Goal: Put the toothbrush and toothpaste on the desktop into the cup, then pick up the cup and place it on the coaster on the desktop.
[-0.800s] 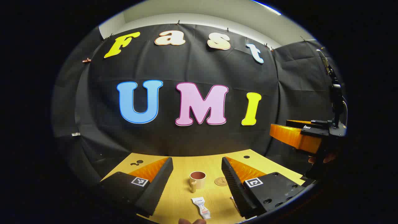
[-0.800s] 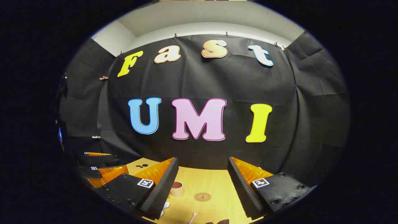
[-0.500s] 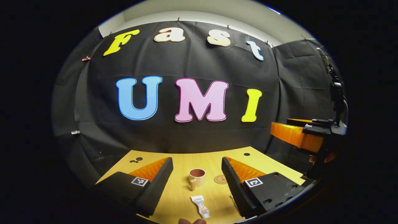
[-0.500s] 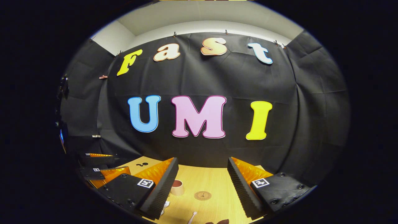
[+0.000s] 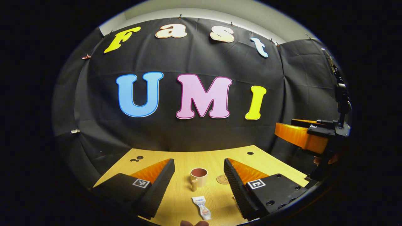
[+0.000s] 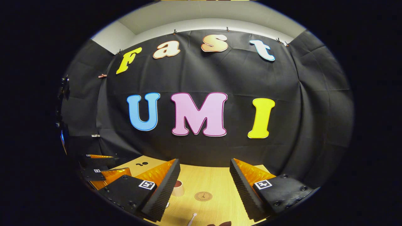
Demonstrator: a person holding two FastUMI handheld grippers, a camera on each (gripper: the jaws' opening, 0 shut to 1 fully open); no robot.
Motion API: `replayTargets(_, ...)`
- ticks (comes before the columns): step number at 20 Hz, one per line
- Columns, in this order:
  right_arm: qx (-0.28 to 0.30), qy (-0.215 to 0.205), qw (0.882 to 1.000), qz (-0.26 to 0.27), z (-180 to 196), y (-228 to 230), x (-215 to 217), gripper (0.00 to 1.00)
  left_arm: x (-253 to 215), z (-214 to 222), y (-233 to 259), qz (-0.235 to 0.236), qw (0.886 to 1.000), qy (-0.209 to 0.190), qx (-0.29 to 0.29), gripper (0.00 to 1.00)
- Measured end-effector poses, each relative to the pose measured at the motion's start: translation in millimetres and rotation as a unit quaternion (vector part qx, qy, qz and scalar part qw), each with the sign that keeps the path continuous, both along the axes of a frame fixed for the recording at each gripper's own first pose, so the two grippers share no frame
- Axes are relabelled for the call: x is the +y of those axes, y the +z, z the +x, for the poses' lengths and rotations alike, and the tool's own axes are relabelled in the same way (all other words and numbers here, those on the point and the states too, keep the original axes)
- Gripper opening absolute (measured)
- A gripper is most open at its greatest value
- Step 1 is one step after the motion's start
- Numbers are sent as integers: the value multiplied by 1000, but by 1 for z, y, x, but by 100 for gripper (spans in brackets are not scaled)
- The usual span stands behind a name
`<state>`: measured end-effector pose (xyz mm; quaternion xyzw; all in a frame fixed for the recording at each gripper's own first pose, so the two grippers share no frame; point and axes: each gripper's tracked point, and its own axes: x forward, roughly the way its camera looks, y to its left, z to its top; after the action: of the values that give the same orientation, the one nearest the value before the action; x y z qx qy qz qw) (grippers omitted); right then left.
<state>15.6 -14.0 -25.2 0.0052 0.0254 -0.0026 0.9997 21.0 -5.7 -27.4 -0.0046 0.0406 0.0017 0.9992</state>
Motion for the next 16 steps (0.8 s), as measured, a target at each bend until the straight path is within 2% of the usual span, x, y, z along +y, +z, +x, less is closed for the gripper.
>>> replayTargets(4, 13, -3, 1000, 2, 1, -14, -7, 97, -5, 10, -52, -6, 997, -2, 77, 97)
replayTargets(7, 36, -2, 999, -3, -3, -34, -17, 97, -12, 16, -105, -19, 988, -6, 156, 96)
replayTargets(9, 54, -5, 999, -2, -7, -49, -26, 98, -18, 22, -143, -29, 977, -10, 209, 97)
replayTargets(15, 91, -22, 996, -4, -16, -77, -61, 98, -21, 44, -236, -21, 942, 5, 336, 97)
replayTargets(16, 96, -24, 995, -3, -16, -82, -67, 97, -21, 48, -249, -25, 934, 7, 355, 92)
